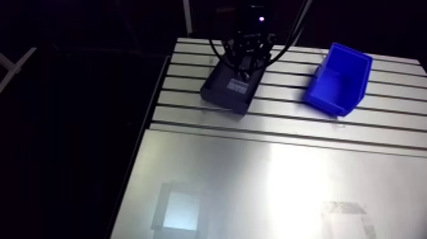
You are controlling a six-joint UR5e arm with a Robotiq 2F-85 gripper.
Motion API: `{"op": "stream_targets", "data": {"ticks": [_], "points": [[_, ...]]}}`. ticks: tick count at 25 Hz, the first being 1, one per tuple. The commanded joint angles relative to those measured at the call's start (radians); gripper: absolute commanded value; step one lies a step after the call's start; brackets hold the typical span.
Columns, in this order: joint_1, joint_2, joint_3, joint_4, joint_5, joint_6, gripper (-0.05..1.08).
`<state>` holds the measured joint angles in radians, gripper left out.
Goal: Pick up the M10 bolt from the tray and put it into the blue bin.
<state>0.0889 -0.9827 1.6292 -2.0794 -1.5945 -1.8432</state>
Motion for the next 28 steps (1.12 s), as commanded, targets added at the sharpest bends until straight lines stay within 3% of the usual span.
{"op": "stream_targets", "data": {"ticks": [1, 28], "points": [[0.000, 0.000, 0.001, 0.000, 0.000, 0.000, 0.58], [0.000, 0.002, 0.002, -0.012, 0.001, -0.005, 0.73]]}}
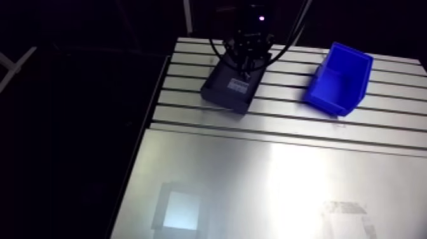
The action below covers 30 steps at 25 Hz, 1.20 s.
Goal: Pick up the M10 bolt from the tray and put it into the blue bin.
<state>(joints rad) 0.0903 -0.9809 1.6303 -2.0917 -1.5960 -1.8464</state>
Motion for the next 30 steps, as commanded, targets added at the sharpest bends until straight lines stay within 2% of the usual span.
{"op": "stream_targets", "data": {"ticks": [1, 10, 15, 21, 24, 30], "points": [[-0.001, 0.000, 0.001, 0.000, 0.003, -0.001, 0.74], [0.000, -0.003, 0.010, -0.001, -0.003, -0.001, 0.81], [-0.001, -0.015, 0.004, -0.003, 0.000, -0.012, 0.91], [0.000, -0.077, -0.005, 0.002, 0.004, -0.040, 1.02], [0.003, -0.113, 0.000, 0.003, 0.001, -0.110, 1.07], [-0.006, -0.192, 0.003, 0.038, 0.004, -0.336, 1.07]]}}
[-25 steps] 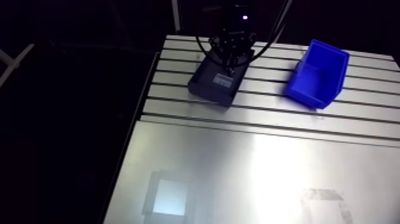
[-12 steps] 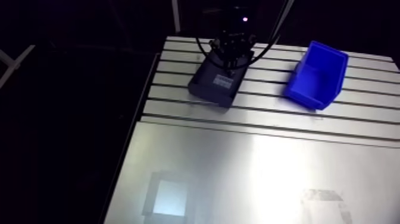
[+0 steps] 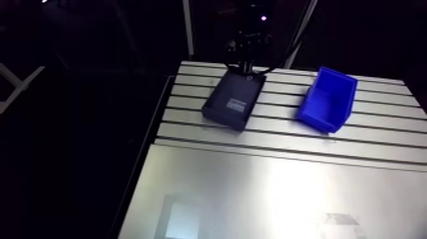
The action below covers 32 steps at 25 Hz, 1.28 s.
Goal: Pick up the M10 bolt from the tray and put it into the blue bin.
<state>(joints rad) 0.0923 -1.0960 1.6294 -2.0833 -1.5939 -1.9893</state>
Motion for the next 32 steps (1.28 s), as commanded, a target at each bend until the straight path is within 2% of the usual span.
{"op": "stream_targets", "data": {"ticks": [1, 5, 8, 17, 21, 25, 29, 32], "points": [[-0.011, -0.092, 0.000, 0.051, 0.004, -0.225, 1.07], [-0.042, -0.176, -0.016, 0.179, 0.007, -0.443, 1.07], [-0.118, -0.193, -0.036, 0.233, 0.012, -0.610, 1.07], [-0.272, -0.236, -0.075, 0.320, 0.012, -0.920, 1.07], [-0.347, -0.238, -0.070, 0.323, 0.010, -0.985, 1.07], [-0.370, -0.236, -0.064, 0.322, 0.002, -1.021, 1.07], [-0.399, -0.235, -0.059, 0.315, 0.005, -1.040, 1.07], [-0.401, -0.228, -0.059, 0.311, 0.009, -1.035, 1.07]]}}
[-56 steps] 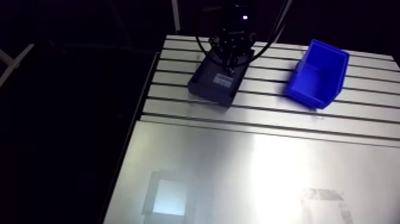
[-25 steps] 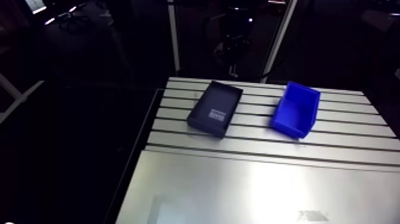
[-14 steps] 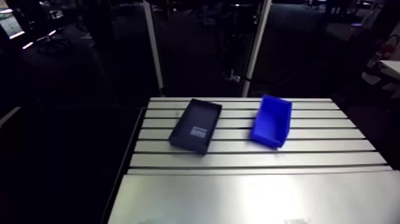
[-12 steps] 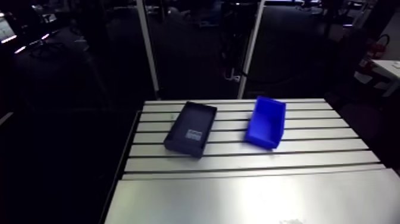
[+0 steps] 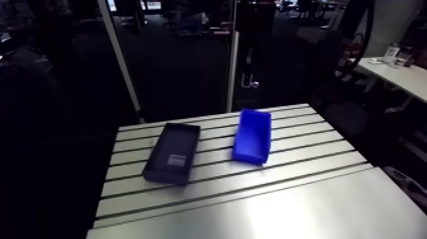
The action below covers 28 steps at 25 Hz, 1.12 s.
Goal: Pick up the M10 bolt from the tray and put it into the blue bin.
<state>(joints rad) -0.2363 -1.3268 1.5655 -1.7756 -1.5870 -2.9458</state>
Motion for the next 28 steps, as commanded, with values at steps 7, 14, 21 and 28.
{"op": "stream_targets", "data": {"ticks": [7, 14, 21, 28], "points": [[-0.072, 0.025, 0.011, -0.044, 0.017, -0.070, 1.07], [-0.068, 0.061, 0.028, -0.054, 0.014, -0.056, 1.07], [-0.066, 0.087, 0.106, -0.155, -0.001, -0.037, 1.07], [-0.066, 0.125, 0.172, -0.222, 0.000, -0.036, 1.07]]}}
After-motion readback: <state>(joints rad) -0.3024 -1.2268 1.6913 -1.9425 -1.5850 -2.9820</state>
